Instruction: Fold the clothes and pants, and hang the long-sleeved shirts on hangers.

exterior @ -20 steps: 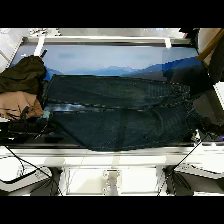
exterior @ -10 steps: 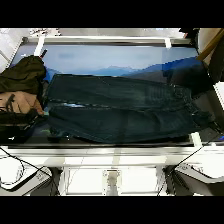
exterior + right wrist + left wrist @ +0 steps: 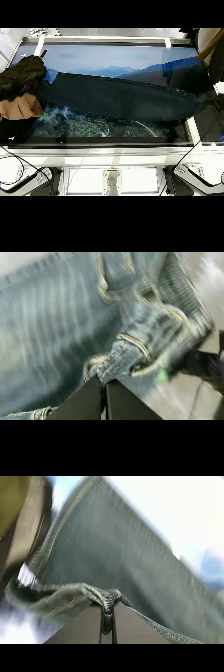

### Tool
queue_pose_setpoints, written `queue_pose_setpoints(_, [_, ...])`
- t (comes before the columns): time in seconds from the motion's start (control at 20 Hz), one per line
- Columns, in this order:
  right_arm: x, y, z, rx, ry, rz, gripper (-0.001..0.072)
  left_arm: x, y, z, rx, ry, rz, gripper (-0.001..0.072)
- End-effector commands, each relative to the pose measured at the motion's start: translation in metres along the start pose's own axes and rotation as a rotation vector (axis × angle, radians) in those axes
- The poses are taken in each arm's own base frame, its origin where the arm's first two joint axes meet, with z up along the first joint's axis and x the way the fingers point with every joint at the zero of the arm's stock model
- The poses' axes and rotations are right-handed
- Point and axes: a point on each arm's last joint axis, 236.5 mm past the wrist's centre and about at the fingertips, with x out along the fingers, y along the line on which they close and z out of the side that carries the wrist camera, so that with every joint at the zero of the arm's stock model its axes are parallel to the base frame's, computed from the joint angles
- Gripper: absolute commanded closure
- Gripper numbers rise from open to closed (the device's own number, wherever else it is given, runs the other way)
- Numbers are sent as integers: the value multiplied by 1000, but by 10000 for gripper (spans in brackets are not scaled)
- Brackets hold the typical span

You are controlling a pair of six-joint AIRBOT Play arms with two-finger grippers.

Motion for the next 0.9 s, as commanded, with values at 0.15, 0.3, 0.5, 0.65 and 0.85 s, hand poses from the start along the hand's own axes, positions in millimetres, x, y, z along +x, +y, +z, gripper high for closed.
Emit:
queue_pose_setpoints(0.15, [114, 25, 34, 128, -51, 2, 666, 126, -18, 22, 43, -44, 32, 696])
queue_pose_setpoints(0.3, [144, 7, 48, 212, -101, -30, 666, 167, -7, 28, 30, -82, 49, 695])
queue_pose_setpoints(0.5, [155, -12, 71, 256, -213, -68, 666, 193, 1, 31, 20, -113, 60, 695])
queue_pose_setpoints(0.65, [161, -16, 66, 258, -197, -74, 666, 211, -2, 18, 27, -105, 60, 694])
queue_pose_setpoints(0.85, [157, -10, 70, 226, -188, -64, 585, 212, -12, 19, 40, -125, 49, 369])
